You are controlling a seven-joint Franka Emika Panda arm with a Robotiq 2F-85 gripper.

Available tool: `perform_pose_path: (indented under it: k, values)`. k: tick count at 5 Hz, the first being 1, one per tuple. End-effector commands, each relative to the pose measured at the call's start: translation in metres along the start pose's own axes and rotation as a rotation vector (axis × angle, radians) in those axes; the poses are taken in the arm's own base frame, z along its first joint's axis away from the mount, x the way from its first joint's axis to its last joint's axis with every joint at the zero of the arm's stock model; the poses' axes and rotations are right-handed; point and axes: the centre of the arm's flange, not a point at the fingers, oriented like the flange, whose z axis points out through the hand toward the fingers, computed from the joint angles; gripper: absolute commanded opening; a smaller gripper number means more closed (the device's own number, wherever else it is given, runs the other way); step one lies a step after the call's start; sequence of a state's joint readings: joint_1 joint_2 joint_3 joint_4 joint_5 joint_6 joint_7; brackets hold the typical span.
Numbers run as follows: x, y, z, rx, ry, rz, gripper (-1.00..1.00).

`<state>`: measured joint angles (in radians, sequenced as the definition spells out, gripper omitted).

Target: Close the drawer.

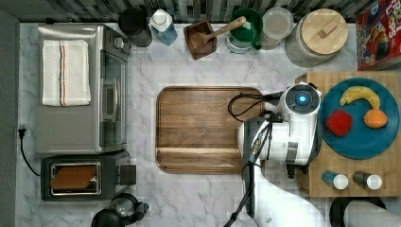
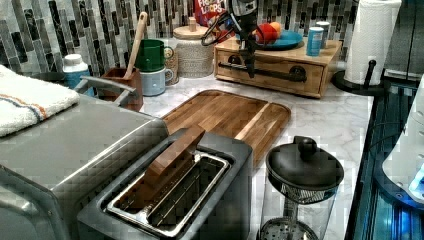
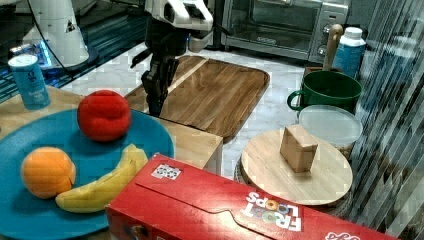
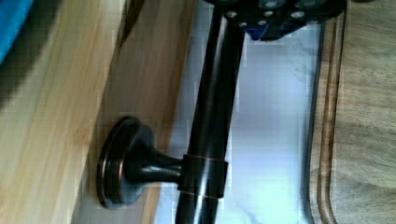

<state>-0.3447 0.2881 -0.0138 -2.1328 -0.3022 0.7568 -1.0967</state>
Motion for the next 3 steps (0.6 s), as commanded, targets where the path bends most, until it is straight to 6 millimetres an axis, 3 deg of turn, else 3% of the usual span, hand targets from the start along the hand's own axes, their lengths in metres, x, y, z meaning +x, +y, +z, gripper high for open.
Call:
perform_pose_path:
  k: [1,3]
  values:
    - [-0.0282,0.1259,-0.0597,-0.154,0.104,0.111,-1.0]
    - [-0.0283,0.126,-0.0597,-0.154,0.104,0.112,-1.0]
